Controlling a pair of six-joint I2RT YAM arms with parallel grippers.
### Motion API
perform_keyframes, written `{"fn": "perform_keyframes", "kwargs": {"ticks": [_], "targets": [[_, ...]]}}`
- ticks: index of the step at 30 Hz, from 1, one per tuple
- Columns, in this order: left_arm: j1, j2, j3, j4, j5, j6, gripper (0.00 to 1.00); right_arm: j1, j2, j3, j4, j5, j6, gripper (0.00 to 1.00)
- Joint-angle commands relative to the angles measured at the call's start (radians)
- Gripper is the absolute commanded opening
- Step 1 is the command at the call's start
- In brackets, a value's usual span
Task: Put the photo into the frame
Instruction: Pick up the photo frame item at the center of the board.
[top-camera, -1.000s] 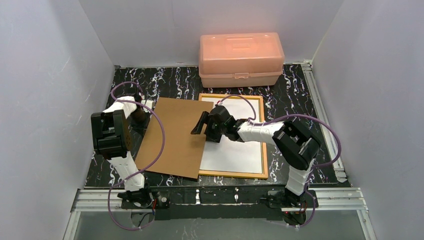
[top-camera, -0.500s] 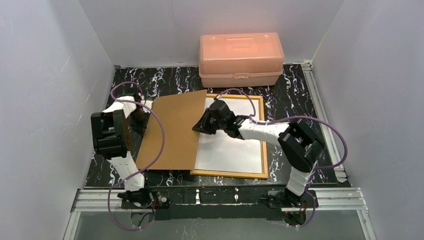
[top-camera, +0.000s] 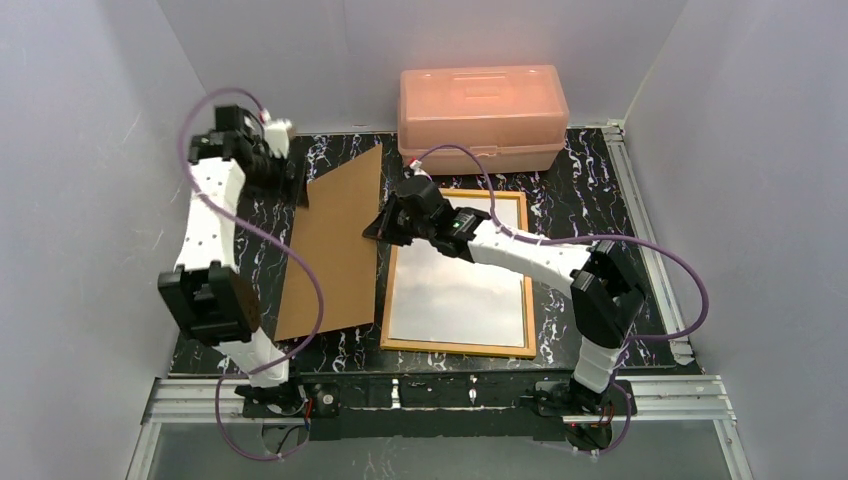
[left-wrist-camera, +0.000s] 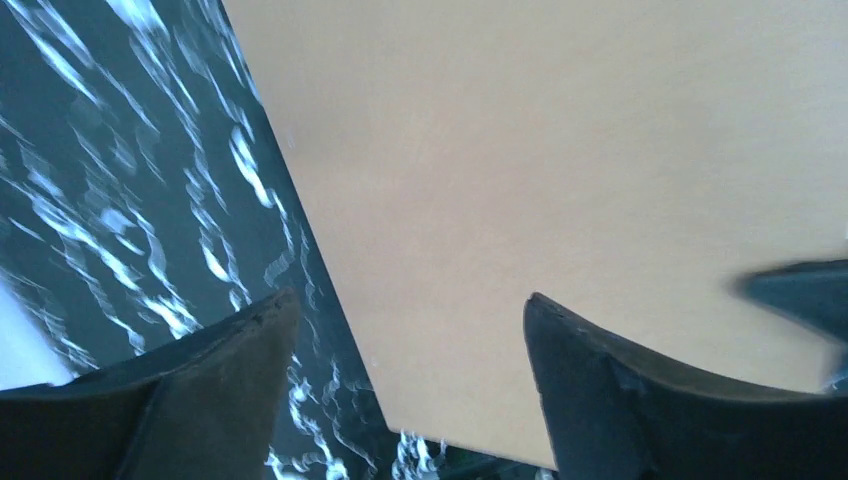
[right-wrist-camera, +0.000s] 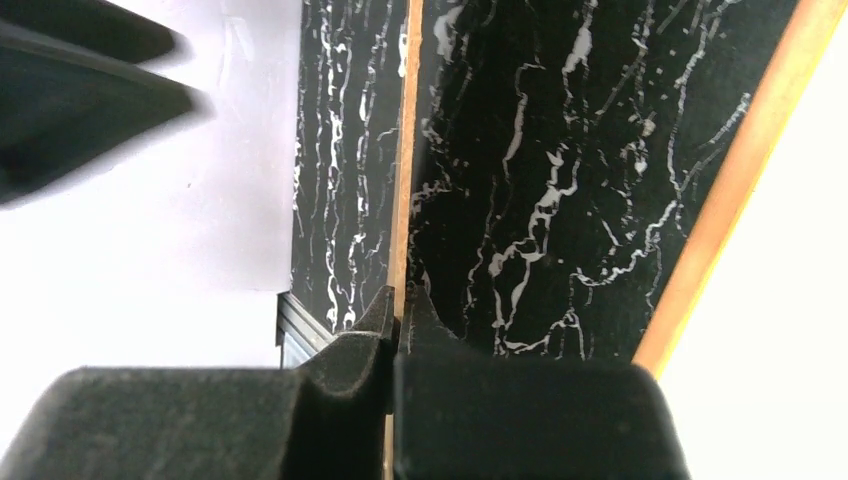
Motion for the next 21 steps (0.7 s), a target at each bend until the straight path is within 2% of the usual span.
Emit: {"fn": "perform_keyframes", "kwargs": {"ticks": [1, 3, 6, 12, 19, 21], "targets": [[-0.009, -0.161, 0.340, -0.281, 0.205, 0.022, 0.91, 0.046, 0.000, 0.186, -0.116, 0.164, -0.082, 0.01], [-0.030, -0.174, 0.464, -0.372, 0.233, 0.035, 0.97, 0.076, 0.028, 0.281, -0.156, 0.234, -0.083, 0.01], [-0.088, -0.218, 0.545, -0.466, 0.218, 0.054, 0.97, 0.120, 0.065, 0.420, -0.175, 0.326, -0.070, 0.01], [-0.242, -0.413, 0.438, -0.447, 0.128, 0.081, 0.96, 0.181, 0.138, 0.631, -0.215, 0.491, -0.059, 0.01], [-0.493, -0.528, 0.236, -0.293, -0.177, 0.084, 0.93, 0.181, 0.135, 0.641, -0.148, 0.590, 0.043, 0.01], [-0.573, -0.556, 0.167, -0.230, -0.305, 0.102, 0.92, 0.175, 0.136, 0.644, -0.125, 0.618, 0.059, 0.01]]}}
